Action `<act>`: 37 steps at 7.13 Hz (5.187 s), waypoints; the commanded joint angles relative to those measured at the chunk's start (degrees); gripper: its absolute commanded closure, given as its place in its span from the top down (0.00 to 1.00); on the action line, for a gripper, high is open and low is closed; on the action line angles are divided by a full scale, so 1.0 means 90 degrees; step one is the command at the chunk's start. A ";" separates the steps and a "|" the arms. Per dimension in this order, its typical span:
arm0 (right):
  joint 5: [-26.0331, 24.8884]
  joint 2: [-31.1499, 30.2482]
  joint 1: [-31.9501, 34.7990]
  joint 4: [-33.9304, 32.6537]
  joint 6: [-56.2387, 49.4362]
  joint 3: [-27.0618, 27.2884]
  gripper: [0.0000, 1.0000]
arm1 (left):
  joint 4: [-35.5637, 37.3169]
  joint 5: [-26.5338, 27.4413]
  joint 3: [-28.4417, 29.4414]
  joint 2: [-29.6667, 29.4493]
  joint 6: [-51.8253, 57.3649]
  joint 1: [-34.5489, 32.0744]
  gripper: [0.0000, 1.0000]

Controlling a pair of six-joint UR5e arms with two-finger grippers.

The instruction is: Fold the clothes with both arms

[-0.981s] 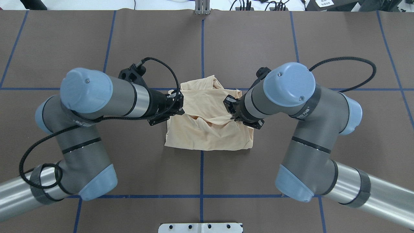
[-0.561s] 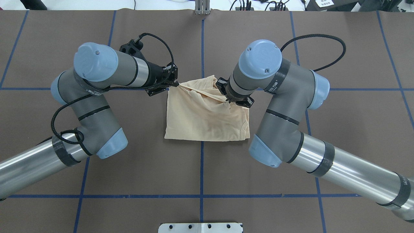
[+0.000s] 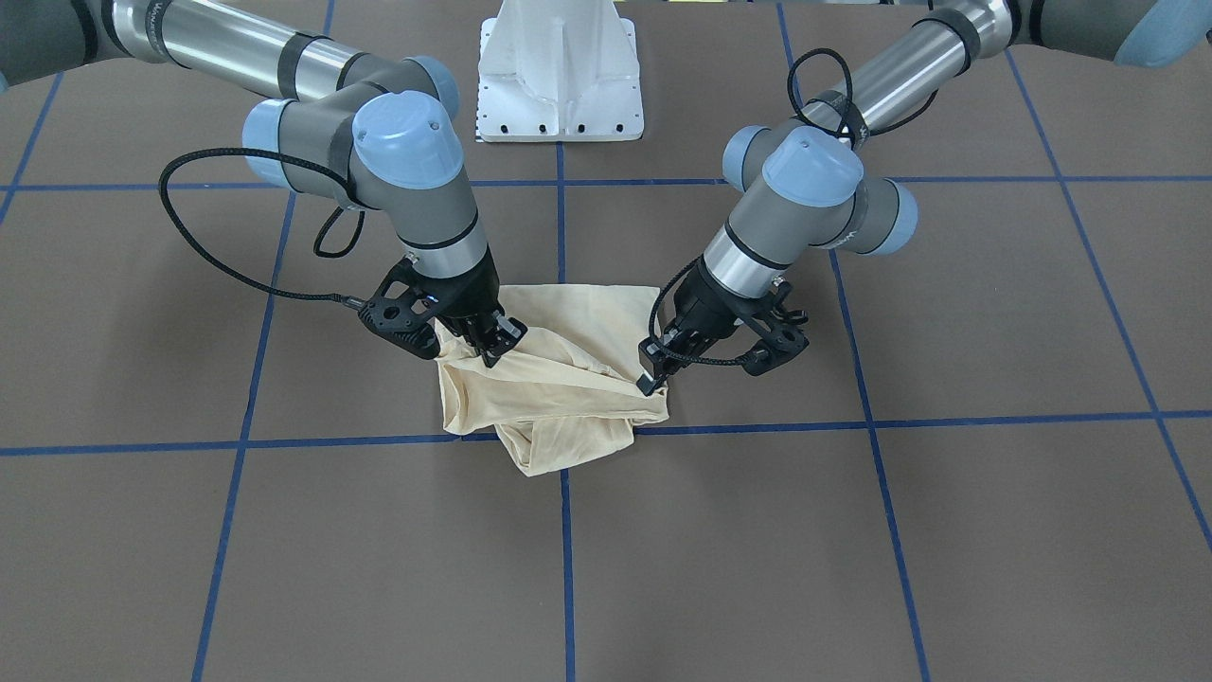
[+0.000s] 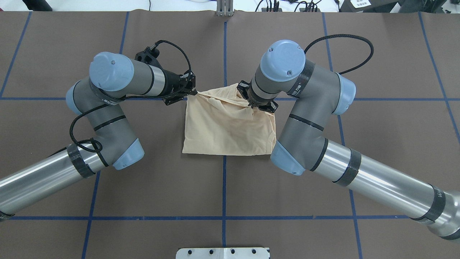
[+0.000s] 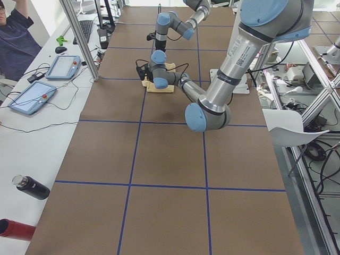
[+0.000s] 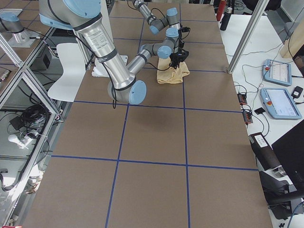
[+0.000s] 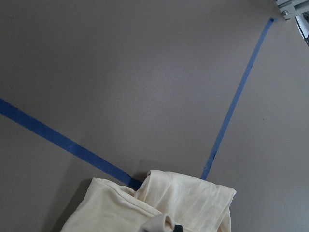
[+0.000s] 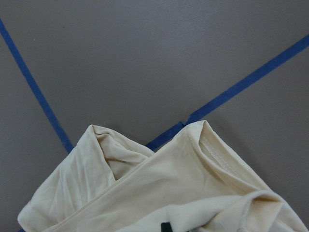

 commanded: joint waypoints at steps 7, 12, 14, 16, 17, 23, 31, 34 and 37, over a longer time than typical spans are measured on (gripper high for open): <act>0.0262 0.0207 -0.0362 0.0212 -0.0898 -0.0135 1.00 | 0.0098 -0.1056 -0.1210 0.1077 0.0902 -0.0524 0.99; -0.0699 0.0918 -0.0699 -0.0257 -0.2491 -0.1324 1.00 | 0.0098 -0.1146 -0.1220 0.1263 0.1060 -0.0614 0.99; -0.0670 0.1581 -0.0202 -0.0228 -0.2920 -0.2084 1.00 | 0.0079 -0.1146 -0.1191 0.1370 0.1069 -0.0604 1.00; -0.0679 0.1808 0.0005 0.0344 -0.3175 -0.2856 1.00 | 0.0079 -0.1126 -0.1181 0.1371 0.1070 -0.0594 0.99; -0.0699 0.1809 0.0015 0.0503 -0.3176 -0.3043 1.00 | 0.0079 -0.1126 -0.1181 0.1371 0.1070 -0.0594 0.99; 0.0684 0.1353 0.0990 -0.1069 -0.4459 -0.1617 1.00 | 0.0243 -0.1126 -0.1444 0.1702 0.2179 -0.1119 1.00; 0.2396 -0.2925 0.4649 -0.2122 -1.1157 0.0705 1.00 | 0.0381 -0.1867 -0.0872 0.3461 0.9394 -0.4369 1.00; 0.2866 -0.3279 0.5054 -0.1666 -1.1457 0.0676 1.00 | 0.0148 -0.1840 -0.0518 0.3867 1.0747 -0.4842 1.00; 0.2524 -0.4010 0.5405 -0.1362 -1.1418 0.0539 1.00 | 0.0195 -0.1849 -0.0381 0.3939 1.0767 -0.4930 1.00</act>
